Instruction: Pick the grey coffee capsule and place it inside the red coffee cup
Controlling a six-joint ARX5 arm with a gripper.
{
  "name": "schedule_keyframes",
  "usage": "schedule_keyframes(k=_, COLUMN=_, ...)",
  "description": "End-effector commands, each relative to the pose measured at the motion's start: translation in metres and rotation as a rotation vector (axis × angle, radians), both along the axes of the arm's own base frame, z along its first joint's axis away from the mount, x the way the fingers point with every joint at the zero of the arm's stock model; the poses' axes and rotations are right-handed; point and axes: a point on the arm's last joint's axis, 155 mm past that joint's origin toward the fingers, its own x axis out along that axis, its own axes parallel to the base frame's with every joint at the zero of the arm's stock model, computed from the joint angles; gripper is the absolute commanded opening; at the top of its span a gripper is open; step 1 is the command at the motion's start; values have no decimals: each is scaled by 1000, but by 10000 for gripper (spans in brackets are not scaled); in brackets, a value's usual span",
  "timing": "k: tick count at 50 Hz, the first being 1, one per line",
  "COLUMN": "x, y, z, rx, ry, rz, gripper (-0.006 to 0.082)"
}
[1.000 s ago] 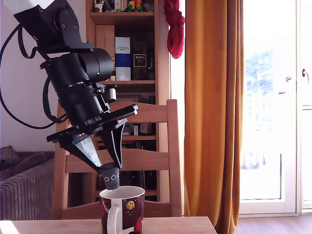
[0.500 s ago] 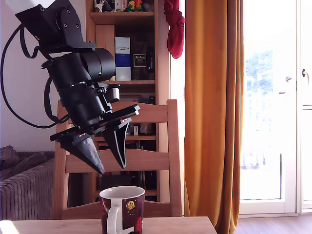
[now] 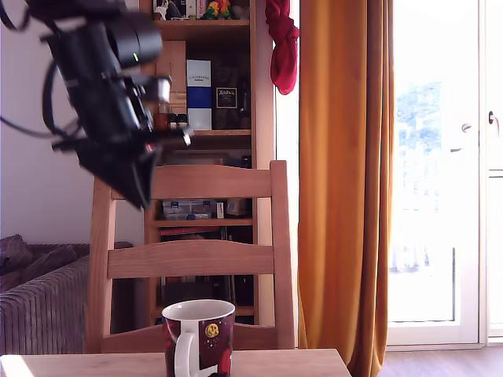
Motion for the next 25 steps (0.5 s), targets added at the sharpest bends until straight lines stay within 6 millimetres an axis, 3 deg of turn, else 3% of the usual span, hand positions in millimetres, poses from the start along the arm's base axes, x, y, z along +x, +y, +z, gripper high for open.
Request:
schedule_keyframes(k=1, x=4, y=12, z=5, rx=22, ry=-16, rz=18, gripper=-16)
schedule_keyframes(k=10, x=9, y=44, z=19, rx=31, ry=-71, rz=85, gripper=-16)
schedule_keyframes(k=25, x=-1, y=94, z=25, rx=18, ry=-170, rz=160, gripper=-16)
